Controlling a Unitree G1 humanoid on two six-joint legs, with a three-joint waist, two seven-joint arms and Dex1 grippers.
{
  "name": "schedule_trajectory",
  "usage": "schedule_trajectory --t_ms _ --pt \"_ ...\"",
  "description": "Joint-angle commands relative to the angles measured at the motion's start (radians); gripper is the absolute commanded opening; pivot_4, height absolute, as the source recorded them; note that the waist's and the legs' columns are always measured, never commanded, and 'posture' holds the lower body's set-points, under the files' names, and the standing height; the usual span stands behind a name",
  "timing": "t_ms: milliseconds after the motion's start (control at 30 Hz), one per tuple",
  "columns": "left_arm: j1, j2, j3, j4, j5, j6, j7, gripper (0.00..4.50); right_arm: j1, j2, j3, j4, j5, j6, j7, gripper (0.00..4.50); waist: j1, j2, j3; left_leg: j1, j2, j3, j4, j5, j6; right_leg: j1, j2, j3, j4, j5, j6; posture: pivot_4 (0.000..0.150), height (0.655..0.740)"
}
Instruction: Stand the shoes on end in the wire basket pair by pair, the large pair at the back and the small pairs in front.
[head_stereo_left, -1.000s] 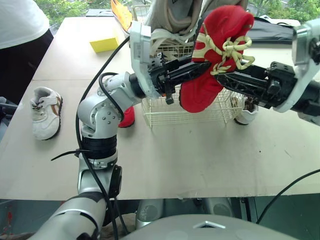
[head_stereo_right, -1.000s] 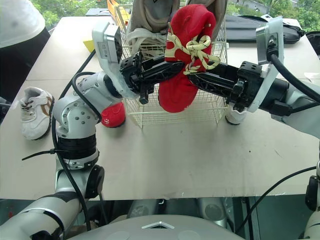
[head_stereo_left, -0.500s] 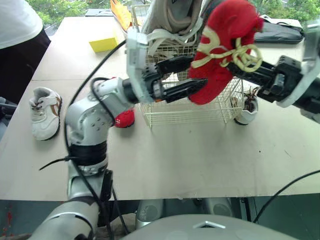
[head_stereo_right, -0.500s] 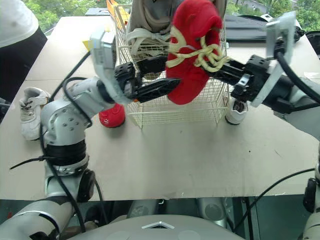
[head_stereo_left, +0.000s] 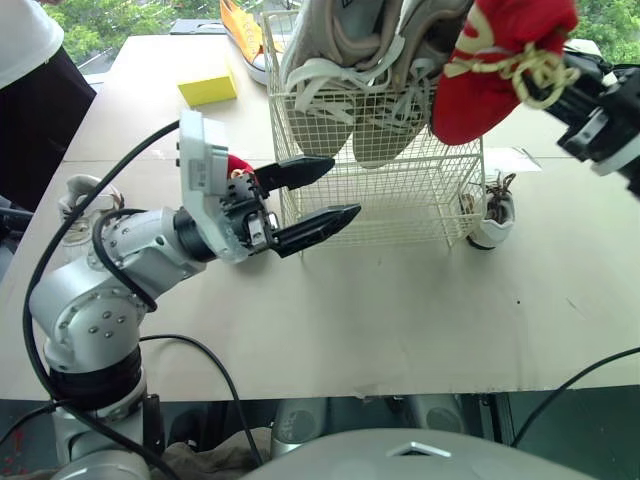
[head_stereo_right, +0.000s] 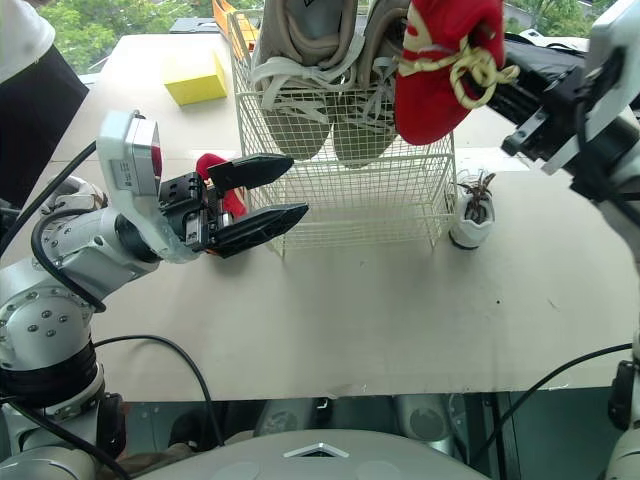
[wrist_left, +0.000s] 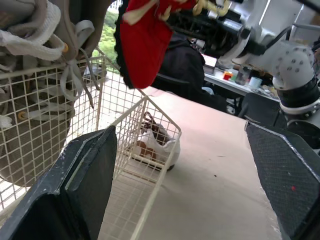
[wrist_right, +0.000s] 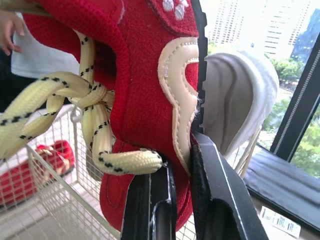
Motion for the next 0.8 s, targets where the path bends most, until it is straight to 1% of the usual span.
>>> schedule_trajectory --t_ms 33,100,233,300,367,467,500,533,567,600,633,733,800 --pt "0.028 0.011 0.020 -0.044 0.050 -0.079 -0.001 4.45 -0.004 0.050 0.035 0.012 -0.141 -0.111 0.016 0.00 0.001 0.000 0.000 0.000 0.000 0.000 0.000 0.000 0.000 0.000 0.000 0.000 0.000 0.000 0.000 0.150 0.7400" --pt "0.048 0.007 0.024 -0.051 0.054 -0.102 0.002 4.45 0.005 0.066 0.091 0.041 -0.261 -0.185 0.038 0.00 0.001 0.000 0.000 0.000 0.000 0.000 0.000 0.000 0.000 0.000 0.000 0.000 0.000 0.000 0.000 0.150 0.7400" --pt "0.096 0.018 0.023 -0.061 0.073 -0.138 -0.013 4.45 0.014 0.119 0.153 0.109 -0.358 -0.248 0.084 0.00 0.001 0.000 0.000 0.000 0.000 0.000 0.000 0.000 0.000 0.000 -0.001 0.000 0.000 0.000 0.000 0.150 0.7400" --pt "0.100 0.018 0.016 -0.058 0.077 -0.148 -0.010 4.45 0.017 0.130 0.170 0.135 -0.392 -0.271 0.112 0.00 0.001 0.000 0.000 0.000 0.000 0.000 0.000 0.000 0.000 0.000 -0.001 0.000 0.000 0.000 0.000 0.150 0.7400" --pt "0.105 0.018 0.012 -0.053 0.087 -0.160 -0.009 4.45 0.017 0.143 0.182 0.171 -0.402 -0.249 0.128 0.00 0.001 0.000 0.000 0.000 0.000 0.000 0.000 0.000 0.000 0.000 -0.001 0.000 0.000 0.000 0.000 0.150 0.7400" --pt "0.104 0.013 0.005 -0.050 0.097 -0.171 0.007 4.45 0.024 0.119 0.208 0.220 -0.407 -0.233 0.231 0.00 0.002 0.000 0.000 0.000 0.000 0.000 0.000 0.000 0.000 0.000 -0.001 0.000 0.000 0.000 0.000 0.150 0.7400" --pt "0.104 0.012 0.002 -0.050 0.099 -0.174 0.009 4.50 0.025 0.123 0.200 0.229 -0.393 -0.221 0.246 0.56 0.002 0.000 0.000 0.000 0.000 -0.001 0.000 0.000 0.000 0.001 -0.001 0.000 -0.001 0.000 0.000 0.150 0.7400" --pt "0.108 0.012 0.002 -0.047 0.101 -0.176 0.009 4.50 0.024 0.125 0.195 0.233 -0.379 -0.211 0.262 0.72 0.003 0.000 0.000 0.001 0.000 -0.001 0.000 0.000 0.000 0.001 -0.001 -0.001 -0.001 0.000 0.000 0.150 0.7400" --pt "0.114 0.012 0.003 -0.047 0.104 -0.180 0.009 4.50 0.023 0.123 0.192 0.232 -0.379 -0.212 0.275 1.08 0.002 -0.001 0.000 0.001 0.000 -0.001 0.000 0.000 0.000 0.001 -0.001 -0.001 -0.001 0.000 0.000 0.150 0.7400" --pt "0.121 0.011 0.007 -0.046 0.106 -0.183 0.009 4.50 0.020 0.125 0.186 0.225 -0.370 -0.203 0.284 1.59 0.002 0.000 0.000 0.001 0.000 -0.001 0.000 0.000 0.000 0.001 -0.001 -0.001 -0.001 0.000 0.000 0.150 0.7400" --pt "0.129 0.010 0.011 -0.047 0.108 -0.185 0.014 4.50 0.017 0.123 0.178 0.213 -0.361 -0.190 0.290 1.87 0.000 -0.001 0.000 0.001 0.000 -0.001 0.000 0.000 0.000 0.001 -0.001 -0.001 -0.001 0.000 0.000 0.150 0.7400" --pt "0.162 0.005 0.043 -0.043 0.100 -0.198 0.029 4.50 0.012 0.121 0.159 0.167 -0.354 -0.166 0.287 3.18 -0.005 0.000 0.000 0.003 0.000 -0.002 0.000 0.000 0.000 0.001 0.000 0.001 0.001 0.000 0.000 0.150 0.7400" --pt "0.181 0.005 0.058 -0.042 0.094 -0.203 0.040 4.50 0.011 0.119 0.142 0.143 -0.340 -0.154 0.291 3.97 -0.003 0.000 0.000 0.003 0.000 -0.002 0.000 0.000 0.000 0.001 0.000 0.001 0.001 0.000 0.000 0.150 0.7400"
